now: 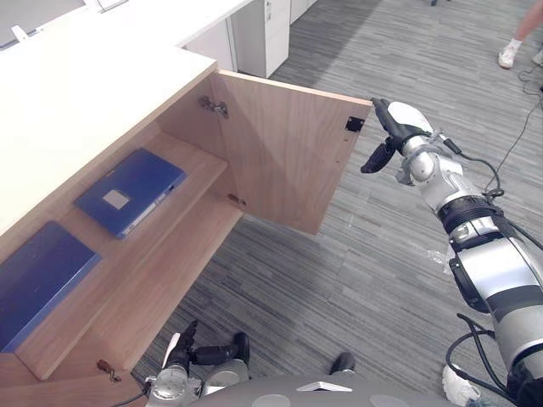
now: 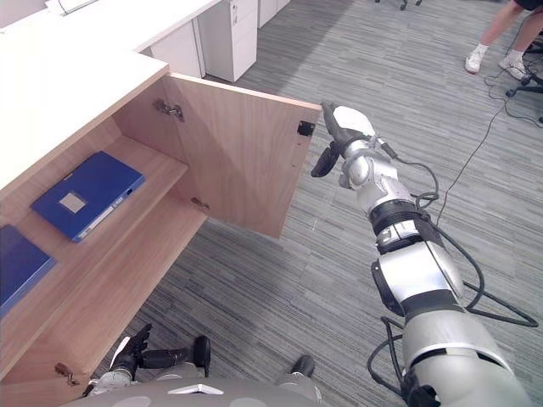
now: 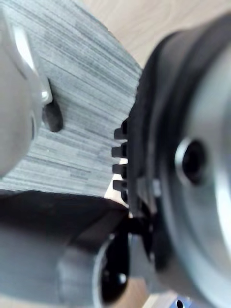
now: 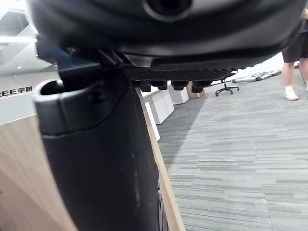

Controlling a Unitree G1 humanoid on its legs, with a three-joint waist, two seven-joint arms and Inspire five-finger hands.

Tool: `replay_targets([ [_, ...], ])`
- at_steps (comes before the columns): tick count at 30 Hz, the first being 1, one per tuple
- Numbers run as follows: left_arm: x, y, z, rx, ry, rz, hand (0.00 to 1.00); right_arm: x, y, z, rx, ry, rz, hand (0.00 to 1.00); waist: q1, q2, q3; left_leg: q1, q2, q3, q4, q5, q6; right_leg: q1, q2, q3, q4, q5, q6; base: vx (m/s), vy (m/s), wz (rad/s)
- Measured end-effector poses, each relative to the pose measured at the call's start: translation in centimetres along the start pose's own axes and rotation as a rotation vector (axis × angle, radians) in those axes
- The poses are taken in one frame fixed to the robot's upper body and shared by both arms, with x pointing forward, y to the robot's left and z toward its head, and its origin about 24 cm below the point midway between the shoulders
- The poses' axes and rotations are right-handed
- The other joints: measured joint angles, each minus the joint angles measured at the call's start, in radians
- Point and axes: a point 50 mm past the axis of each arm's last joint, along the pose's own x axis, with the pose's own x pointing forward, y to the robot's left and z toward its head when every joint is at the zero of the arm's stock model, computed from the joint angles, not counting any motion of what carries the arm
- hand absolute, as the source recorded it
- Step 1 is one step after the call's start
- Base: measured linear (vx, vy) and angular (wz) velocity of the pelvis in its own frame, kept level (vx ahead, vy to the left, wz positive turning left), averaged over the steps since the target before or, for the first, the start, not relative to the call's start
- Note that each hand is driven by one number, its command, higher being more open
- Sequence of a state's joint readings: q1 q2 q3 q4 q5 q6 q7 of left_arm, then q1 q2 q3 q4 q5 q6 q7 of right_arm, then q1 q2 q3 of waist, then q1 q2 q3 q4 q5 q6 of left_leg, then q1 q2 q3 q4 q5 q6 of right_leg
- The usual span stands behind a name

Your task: Walk over to the cabinet, pick up the folder, carry it to the office cabinet, place the folder inside the office cabinet, then close the office cabinet door

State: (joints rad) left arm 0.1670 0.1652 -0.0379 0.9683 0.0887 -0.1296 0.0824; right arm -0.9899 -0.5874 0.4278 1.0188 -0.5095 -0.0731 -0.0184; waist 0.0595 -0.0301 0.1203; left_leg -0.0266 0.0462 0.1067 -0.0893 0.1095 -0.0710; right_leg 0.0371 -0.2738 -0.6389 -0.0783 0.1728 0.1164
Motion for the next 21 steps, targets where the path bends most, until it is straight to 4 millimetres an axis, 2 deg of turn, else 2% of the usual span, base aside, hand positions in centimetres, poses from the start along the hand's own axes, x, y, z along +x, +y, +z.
replay_targets([
  [5,0.0,0.0,0.0,0.001,0.0,-0.002,1.0,0.0,-0.2,-0.1,-0.074,-0.005,0.007,1.0,0.0,-0.001,0.0,-0.003,0.0,-0.005,0.0,0.0,0.0,0.0,0.001,-0.006,0.0,0.002,0.002,0.0,-0.007,0.0],
  [10,0.1,0.1,0.3,0.005,-0.013,-0.006,1.0,-0.3,-1.3,-0.1,-0.161,-0.033,-0.002,1.0,0.001,0.0,0.0,-0.011,0.018,-0.013,0.003,0.003,-0.005,0.0,0.017,-0.014,0.0,0.003,0.004,0.01,-0.019,0.03],
  [12,0.1,0.0,0.4,0.011,-0.017,-0.008,1.0,-0.2,-1.8,1.5,-0.156,-0.106,-0.03,1.0,0.004,0.003,-0.002,-0.016,0.032,-0.013,0.004,0.005,-0.011,-0.005,0.029,-0.015,0.0,0.001,0.0,0.0,-0.046,-0.02],
  [15,0.2,0.0,1.0,0.042,-0.034,-0.01,1.0,-0.5,-2.2,5.8,-0.115,-0.29,-0.078,1.0,0.023,0.005,-0.003,-0.017,0.052,-0.014,0.004,0.007,-0.02,-0.006,0.05,-0.015,-0.001,-0.003,-0.005,-0.01,-0.053,-0.01],
  [16,0.3,0.0,1.0,0.042,-0.035,-0.01,1.0,-0.7,-2.1,7.6,-0.085,-0.355,-0.089,1.0,0.026,0.005,-0.003,-0.017,0.056,-0.016,0.005,0.008,-0.021,-0.006,0.053,-0.015,-0.001,-0.005,-0.008,-0.01,-0.039,0.01],
  [18,0.3,0.0,1.2,0.042,-0.039,-0.004,1.0,-1.8,-1.5,12.2,-0.018,-0.546,-0.095,1.0,0.039,0.006,-0.004,-0.018,0.063,-0.016,0.005,0.009,-0.025,-0.006,0.059,-0.015,-0.001,-0.008,-0.013,-0.01,-0.019,0.0],
  [19,0.4,0.1,1.2,0.042,-0.04,-0.003,1.0,-2.1,-1.3,13.3,-0.014,-0.595,-0.092,1.0,0.043,0.006,-0.004,-0.018,0.065,-0.016,0.005,0.009,-0.026,-0.006,0.06,-0.015,-0.001,-0.008,-0.013,0.0,0.0,0.0],
  [21,0.4,0.1,1.3,0.04,-0.041,0.002,1.0,-3.7,-0.2,16.8,0.002,-0.758,-0.067,1.0,0.052,0.004,-0.005,-0.018,0.068,-0.018,0.005,0.01,-0.027,-0.004,0.062,-0.016,-0.001,-0.009,-0.014,-0.01,-0.007,0.02],
])
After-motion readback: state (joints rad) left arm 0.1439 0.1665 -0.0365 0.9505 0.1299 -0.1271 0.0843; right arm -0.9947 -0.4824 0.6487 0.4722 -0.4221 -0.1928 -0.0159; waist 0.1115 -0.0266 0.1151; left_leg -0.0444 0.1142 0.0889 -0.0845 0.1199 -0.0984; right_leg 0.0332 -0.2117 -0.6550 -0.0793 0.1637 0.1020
